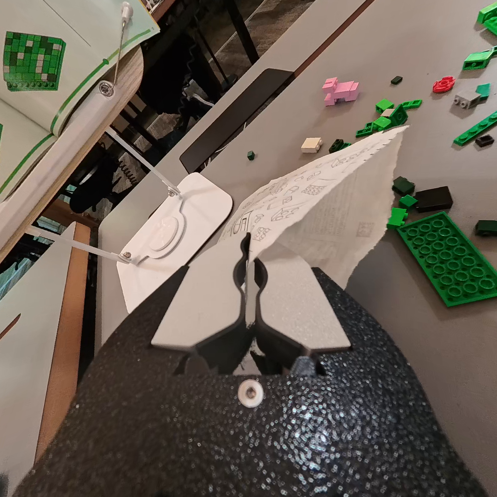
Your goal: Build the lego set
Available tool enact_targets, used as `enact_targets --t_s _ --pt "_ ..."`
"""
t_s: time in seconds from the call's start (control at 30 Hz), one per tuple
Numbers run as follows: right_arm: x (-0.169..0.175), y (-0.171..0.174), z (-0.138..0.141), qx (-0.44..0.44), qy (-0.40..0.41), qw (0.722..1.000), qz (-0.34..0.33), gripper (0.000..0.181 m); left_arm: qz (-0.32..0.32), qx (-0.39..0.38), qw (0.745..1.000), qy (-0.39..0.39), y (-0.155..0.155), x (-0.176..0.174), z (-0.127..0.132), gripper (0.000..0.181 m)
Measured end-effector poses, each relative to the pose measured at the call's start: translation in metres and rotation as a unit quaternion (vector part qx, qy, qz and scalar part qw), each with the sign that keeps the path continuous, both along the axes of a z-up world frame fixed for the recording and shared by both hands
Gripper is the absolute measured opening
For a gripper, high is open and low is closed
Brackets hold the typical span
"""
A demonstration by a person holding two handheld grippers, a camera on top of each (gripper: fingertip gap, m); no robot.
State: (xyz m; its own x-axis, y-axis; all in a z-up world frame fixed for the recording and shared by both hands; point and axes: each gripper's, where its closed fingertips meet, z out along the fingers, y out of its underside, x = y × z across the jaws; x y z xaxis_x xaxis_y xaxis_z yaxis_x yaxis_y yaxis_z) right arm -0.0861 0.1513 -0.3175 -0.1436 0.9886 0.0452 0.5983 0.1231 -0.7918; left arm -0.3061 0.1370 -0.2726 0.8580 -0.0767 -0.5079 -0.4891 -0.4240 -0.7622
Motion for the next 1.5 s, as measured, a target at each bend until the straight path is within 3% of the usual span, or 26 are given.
enact_targets --t_s 0.77,0.87,1.1,1.27,1.5 --pt "-0.005 0.018 0.006 0.004 0.024 0.998 -0.052 0.028 0.001 -0.002 1.0 0.013 -0.001 -0.003 0.001 0.0" --pt "-0.011 0.035 0.011 0.003 0.041 0.998 -0.056 0.026 -0.001 -0.001 1.0 0.019 -0.001 -0.002 0.001 0.0" --pt "-0.037 0.087 0.008 0.097 -0.104 0.986 0.09 0.027 -0.006 -0.005 1.0 0.027 0.0 0.001 -0.001 0.0" --pt "-0.054 0.11 -0.016 0.162 -0.22 0.937 0.218 0.03 -0.006 -0.01 0.999 0.033 0.0 0.001 -0.001 0.0" --pt "-0.063 0.125 -0.024 0.182 -0.318 0.888 0.277 0.025 -0.007 -0.02 0.999 0.028 -0.002 0.003 -0.001 0.0"
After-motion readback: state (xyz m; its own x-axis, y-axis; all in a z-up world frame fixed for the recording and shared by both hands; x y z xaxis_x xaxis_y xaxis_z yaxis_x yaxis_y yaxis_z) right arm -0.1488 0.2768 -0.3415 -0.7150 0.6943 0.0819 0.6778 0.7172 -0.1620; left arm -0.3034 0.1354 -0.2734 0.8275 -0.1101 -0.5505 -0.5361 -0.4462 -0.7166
